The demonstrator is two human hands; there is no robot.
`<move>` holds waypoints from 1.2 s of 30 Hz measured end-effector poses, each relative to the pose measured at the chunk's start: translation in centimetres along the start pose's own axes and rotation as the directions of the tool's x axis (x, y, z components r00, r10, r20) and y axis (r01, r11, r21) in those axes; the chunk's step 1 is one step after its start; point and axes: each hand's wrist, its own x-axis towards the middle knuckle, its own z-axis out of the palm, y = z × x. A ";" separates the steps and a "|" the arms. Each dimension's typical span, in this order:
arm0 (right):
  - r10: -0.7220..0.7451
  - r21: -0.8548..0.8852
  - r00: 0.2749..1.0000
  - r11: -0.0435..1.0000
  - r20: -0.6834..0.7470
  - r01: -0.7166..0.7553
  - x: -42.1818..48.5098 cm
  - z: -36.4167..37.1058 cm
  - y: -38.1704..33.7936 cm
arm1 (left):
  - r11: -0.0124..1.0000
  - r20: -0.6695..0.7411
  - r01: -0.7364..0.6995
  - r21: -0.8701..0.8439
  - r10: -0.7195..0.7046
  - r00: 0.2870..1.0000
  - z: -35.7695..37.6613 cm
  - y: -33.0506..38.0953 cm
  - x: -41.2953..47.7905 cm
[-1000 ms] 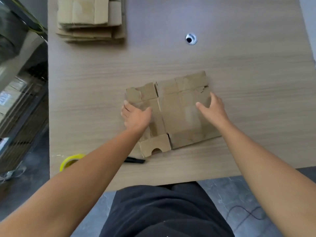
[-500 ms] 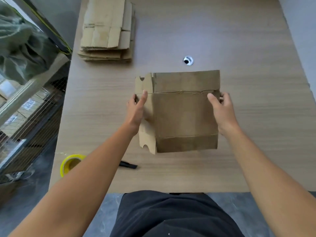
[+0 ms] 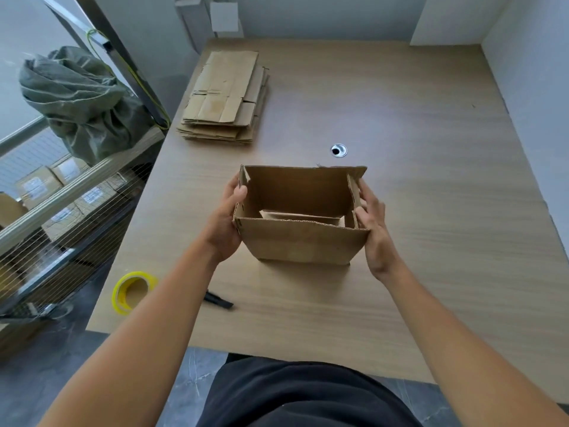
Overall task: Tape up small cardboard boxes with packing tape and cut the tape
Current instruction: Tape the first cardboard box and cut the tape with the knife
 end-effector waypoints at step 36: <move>-0.053 0.005 0.937 0.998 0.347 0.055 -0.9 -6.4 -1.0 | 0.903 -0.183 0.100 0.417 -0.024 0.983 5.7 1.0 3.5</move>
